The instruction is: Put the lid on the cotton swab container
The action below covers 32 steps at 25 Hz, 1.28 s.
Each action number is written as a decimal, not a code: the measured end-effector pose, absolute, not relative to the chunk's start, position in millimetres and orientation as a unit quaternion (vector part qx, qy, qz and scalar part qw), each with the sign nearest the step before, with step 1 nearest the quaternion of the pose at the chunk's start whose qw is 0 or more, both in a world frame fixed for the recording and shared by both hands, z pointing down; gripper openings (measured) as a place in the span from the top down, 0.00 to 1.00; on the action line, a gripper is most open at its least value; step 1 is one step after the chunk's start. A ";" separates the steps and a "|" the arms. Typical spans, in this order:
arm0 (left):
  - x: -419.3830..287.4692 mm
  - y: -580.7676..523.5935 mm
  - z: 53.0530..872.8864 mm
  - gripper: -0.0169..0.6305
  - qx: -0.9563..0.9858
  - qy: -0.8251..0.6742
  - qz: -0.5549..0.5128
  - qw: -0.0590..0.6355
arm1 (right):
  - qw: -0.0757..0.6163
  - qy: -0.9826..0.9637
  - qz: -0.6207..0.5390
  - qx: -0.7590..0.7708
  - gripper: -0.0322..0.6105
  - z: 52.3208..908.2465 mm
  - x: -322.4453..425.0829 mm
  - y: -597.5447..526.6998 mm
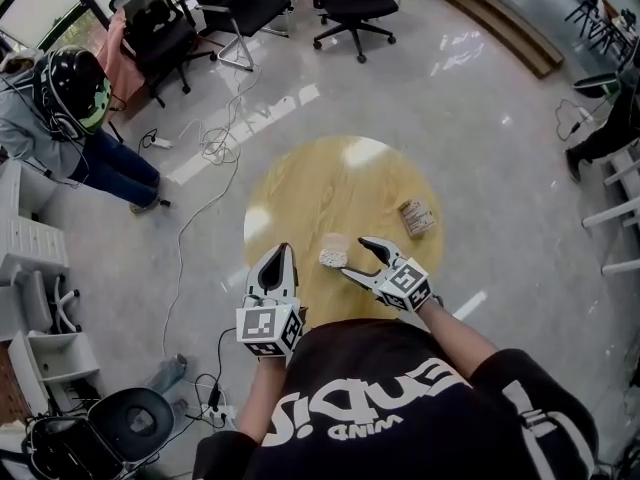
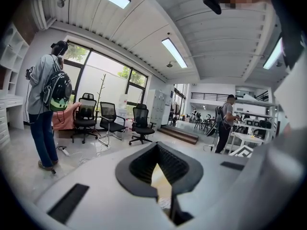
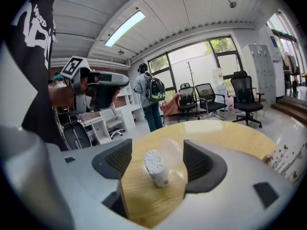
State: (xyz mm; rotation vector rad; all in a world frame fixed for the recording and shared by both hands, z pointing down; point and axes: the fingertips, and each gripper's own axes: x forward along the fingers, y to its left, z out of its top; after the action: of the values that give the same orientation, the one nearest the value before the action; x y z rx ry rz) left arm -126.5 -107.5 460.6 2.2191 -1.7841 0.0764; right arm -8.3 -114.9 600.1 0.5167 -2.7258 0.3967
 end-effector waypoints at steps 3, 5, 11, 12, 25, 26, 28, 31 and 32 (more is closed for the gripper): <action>-140.9 -105.7 464.4 0.96 0.768 -0.623 0.030 0.146 | 0.195 -0.952 0.154 0.177 0.47 626.6 -19.6 -111.6; -149.9 -104.9 468.3 0.96 0.765 -0.626 0.032 0.147 | 0.211 -0.949 0.161 0.171 0.47 645.6 -27.6 -109.4; -160.9 -100.0 469.5 0.96 0.758 -0.633 0.040 0.150 | 0.254 -0.940 0.175 0.146 0.47 684.9 -43.6 -104.1; -163.5 -99.7 470.1 0.96 0.757 -0.635 0.042 0.150 | 0.257 -0.939 0.178 0.145 0.47 689.5 -47.3 -105.1; -170.5 -89.8 476.7 0.96 0.750 -0.642 0.053 0.153 | 0.273 -0.933 0.175 0.158 0.47 707.1 -60.5 -115.7; -168.7 -88.8 476.2 0.96 0.750 -0.642 0.053 0.153 | 0.274 -0.933 0.174 0.157 0.47 707.6 -58.7 -115.6; -166.5 -88.2 476.1 0.96 0.750 -0.642 0.054 0.152 | 0.276 -0.933 0.172 0.157 0.47 708.9 -56.4 -116.4; -168.0 -89.2 477.7 0.96 0.749 -0.643 0.054 0.152 | 0.277 -0.934 0.170 0.151 0.47 712.1 -59.0 -117.7; -168.7 -89.1 478.4 0.96 0.748 -0.643 0.055 0.152 | 0.277 -0.934 0.168 0.148 0.47 711.9 -61.0 -117.7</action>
State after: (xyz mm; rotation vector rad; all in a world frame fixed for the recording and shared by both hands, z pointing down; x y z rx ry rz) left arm -168.7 -89.1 478.4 2.1478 -1.8466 0.1572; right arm -61.0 -117.7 711.9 0.3969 -2.5085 0.4520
